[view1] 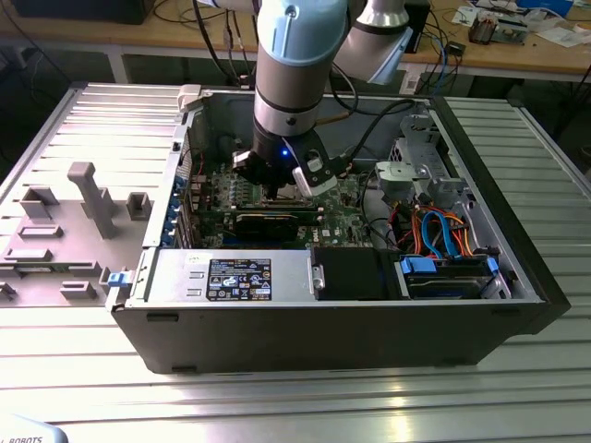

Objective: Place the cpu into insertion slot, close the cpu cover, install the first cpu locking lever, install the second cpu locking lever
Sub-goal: 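Install the second cpu locking lever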

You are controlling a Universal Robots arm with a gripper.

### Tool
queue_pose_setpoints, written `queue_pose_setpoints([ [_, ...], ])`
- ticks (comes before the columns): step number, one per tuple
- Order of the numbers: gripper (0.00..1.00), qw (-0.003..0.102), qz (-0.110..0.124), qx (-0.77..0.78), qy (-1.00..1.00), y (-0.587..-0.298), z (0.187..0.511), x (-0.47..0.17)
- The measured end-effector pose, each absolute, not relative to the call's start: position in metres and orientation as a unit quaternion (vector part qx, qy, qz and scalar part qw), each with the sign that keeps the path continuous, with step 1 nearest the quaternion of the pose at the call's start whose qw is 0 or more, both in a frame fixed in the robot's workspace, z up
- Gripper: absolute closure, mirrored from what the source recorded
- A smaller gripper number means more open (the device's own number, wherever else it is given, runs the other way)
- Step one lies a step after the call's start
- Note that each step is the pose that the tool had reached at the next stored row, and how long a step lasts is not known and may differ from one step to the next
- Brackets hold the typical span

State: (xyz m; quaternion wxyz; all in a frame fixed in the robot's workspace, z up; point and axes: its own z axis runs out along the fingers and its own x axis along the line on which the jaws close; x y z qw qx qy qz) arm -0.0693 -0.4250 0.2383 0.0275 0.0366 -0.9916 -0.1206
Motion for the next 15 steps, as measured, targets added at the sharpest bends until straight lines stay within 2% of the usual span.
queue_pose_setpoints([
  [15,0.89,0.026,-0.127,0.022,-0.991,-0.425,0.222,-0.077],
])
